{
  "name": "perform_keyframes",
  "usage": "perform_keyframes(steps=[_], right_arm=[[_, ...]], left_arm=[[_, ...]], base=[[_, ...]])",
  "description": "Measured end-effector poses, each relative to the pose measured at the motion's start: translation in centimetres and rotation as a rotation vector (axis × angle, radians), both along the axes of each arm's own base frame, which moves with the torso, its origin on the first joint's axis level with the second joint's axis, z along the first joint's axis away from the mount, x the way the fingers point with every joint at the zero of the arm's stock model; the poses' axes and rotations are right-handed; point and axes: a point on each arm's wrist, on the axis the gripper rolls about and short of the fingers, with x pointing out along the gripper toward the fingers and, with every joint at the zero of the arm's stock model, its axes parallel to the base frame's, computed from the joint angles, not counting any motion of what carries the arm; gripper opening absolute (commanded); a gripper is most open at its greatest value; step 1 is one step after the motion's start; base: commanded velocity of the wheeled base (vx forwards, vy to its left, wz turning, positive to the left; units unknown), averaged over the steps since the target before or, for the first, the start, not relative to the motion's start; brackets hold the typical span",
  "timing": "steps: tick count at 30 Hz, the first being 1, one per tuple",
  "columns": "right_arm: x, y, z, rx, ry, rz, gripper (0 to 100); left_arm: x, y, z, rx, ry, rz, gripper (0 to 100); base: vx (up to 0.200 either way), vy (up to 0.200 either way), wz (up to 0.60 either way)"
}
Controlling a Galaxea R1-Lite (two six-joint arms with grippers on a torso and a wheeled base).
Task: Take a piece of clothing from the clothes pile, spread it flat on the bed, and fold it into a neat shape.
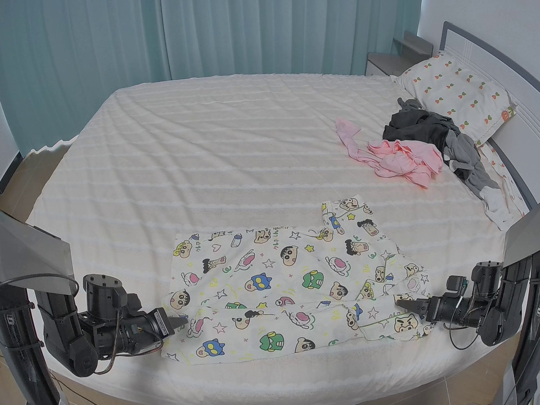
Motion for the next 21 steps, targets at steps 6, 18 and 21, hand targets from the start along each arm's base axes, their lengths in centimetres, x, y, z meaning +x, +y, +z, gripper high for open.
perform_keyframes(steps=[6, 18, 21], right_arm=[[0.0, 0.0, 0.0, 0.000, 0.000, 0.000, 100], [0.0, 0.0, 0.1, 0.000, -0.003, 0.000, 100], [0.0, 0.0, 0.1, -0.001, -0.003, 0.000, 100]], left_arm=[[-0.8, 0.2, 0.4, 0.004, 0.000, 0.003, 0], [-2.8, 0.6, 2.0, -0.013, -0.009, 0.006, 0], [-3.0, 0.5, 2.4, -0.025, -0.020, -0.001, 0]], base=[[0.000, 0.000, 0.00], [0.000, 0.000, 0.00], [0.000, 0.000, 0.00]])
